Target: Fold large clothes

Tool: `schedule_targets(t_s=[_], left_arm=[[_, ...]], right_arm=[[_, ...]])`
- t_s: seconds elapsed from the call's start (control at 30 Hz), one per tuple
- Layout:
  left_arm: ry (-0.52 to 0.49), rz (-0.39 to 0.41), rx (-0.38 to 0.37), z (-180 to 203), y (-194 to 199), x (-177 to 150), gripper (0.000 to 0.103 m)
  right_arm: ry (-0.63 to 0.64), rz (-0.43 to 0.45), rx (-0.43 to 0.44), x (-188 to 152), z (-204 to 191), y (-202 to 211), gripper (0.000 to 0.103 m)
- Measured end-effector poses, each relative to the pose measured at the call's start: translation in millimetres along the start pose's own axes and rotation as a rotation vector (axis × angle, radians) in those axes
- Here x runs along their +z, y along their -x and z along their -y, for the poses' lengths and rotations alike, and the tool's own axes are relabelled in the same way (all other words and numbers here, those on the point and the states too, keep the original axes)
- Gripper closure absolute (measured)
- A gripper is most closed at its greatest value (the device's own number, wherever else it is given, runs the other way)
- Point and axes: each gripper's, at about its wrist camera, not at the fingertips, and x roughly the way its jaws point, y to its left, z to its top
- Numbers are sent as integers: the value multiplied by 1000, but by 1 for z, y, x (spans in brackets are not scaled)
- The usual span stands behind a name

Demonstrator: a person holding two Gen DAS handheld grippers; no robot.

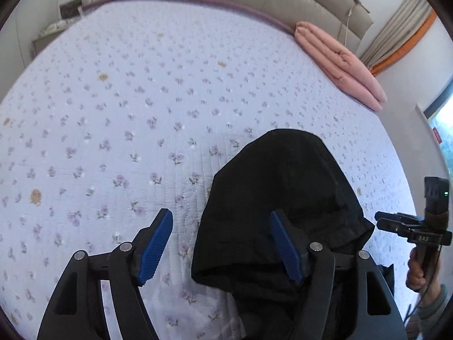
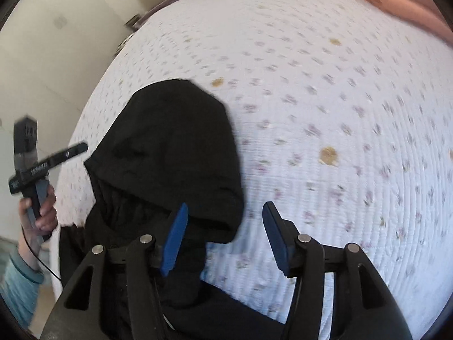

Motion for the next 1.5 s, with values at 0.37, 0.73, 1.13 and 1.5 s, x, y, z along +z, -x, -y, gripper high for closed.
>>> schedule_targets(t_s=[0.37,0.73,1.13,1.5], left_arm=[[100,-124,-163,-4,-68,-5,31],[25,32,-146,21,0,-26,87],[-186,179,-93,85,179,-142,87],[-217,-28,129,72,230,-306,78]], right_arm=[[-181,-98,283,26,27,-64,42],[42,20,165,10,-56,-32,84],[330,236,-15,-135,-164,130,90],[509,150,-372,-273,-177,149,93]])
